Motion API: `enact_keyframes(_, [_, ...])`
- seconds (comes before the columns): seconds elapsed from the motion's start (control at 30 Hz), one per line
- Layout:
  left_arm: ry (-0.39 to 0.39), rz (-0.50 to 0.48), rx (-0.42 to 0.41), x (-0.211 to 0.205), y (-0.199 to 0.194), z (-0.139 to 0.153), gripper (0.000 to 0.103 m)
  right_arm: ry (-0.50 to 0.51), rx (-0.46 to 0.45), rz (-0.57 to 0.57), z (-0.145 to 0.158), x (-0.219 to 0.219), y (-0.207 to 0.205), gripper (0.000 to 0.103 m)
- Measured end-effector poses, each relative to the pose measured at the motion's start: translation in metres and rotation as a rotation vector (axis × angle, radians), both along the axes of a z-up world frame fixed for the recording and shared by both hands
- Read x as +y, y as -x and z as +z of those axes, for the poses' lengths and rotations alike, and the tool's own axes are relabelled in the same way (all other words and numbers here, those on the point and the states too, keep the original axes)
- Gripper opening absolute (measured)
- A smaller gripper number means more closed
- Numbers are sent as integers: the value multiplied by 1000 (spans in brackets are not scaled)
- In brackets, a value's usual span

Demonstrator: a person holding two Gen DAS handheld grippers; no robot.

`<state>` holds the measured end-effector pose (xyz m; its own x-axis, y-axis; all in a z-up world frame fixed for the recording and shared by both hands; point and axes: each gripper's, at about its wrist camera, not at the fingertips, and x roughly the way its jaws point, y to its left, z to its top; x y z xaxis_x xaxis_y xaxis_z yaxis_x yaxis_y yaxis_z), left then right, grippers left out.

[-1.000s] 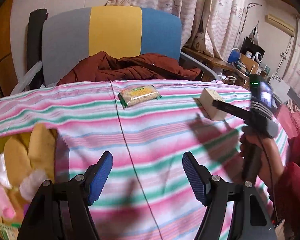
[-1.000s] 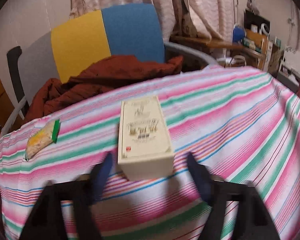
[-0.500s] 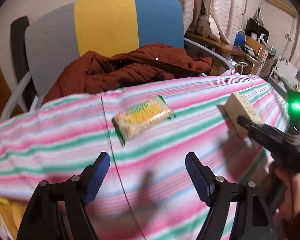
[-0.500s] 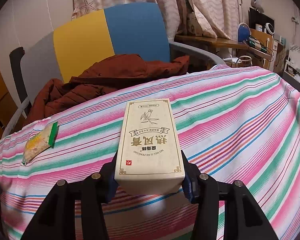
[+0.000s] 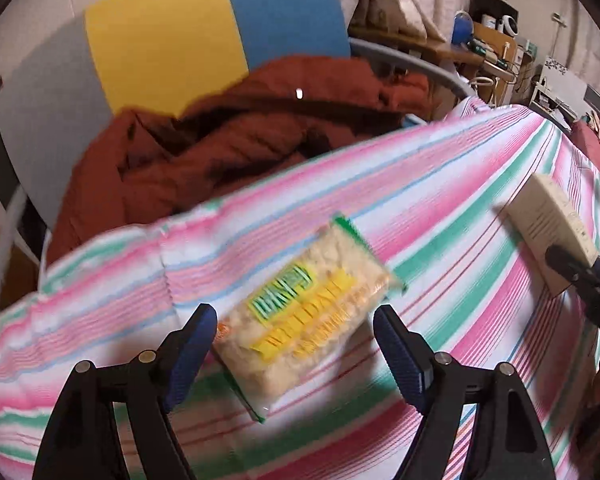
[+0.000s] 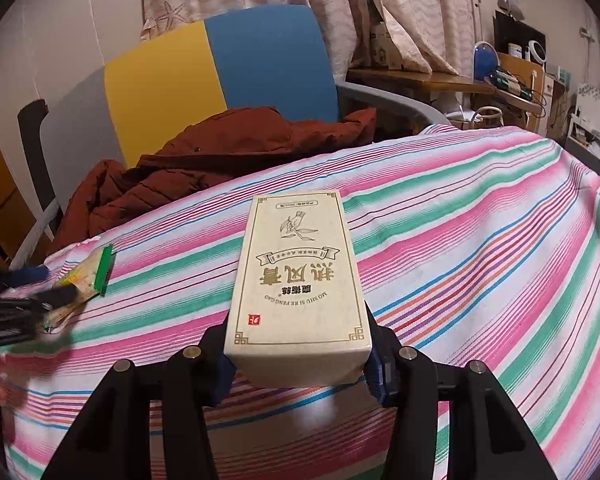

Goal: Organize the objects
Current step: 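Grasp the WEIDAN snack bar with the left tool while the right tool holds the box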

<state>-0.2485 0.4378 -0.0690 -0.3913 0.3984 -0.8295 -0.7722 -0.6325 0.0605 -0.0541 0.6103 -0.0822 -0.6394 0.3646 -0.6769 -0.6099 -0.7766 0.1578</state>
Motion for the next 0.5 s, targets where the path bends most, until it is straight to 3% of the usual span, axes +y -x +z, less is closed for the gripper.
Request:
enact_keyframes(0.17, [-68, -128, 1, -3, -38, 8, 82, 10, 13, -11, 0, 2, -2, 52])
enact_keyframes(0.3, [-120, -79, 64, -4, -41, 21, 83, 5, 10, -11, 0, 1, -2, 52])
enact_keyframes(0.5, [26, -32, 53, 13, -15, -1, 83, 12, 16, -20, 0, 3, -4, 53])
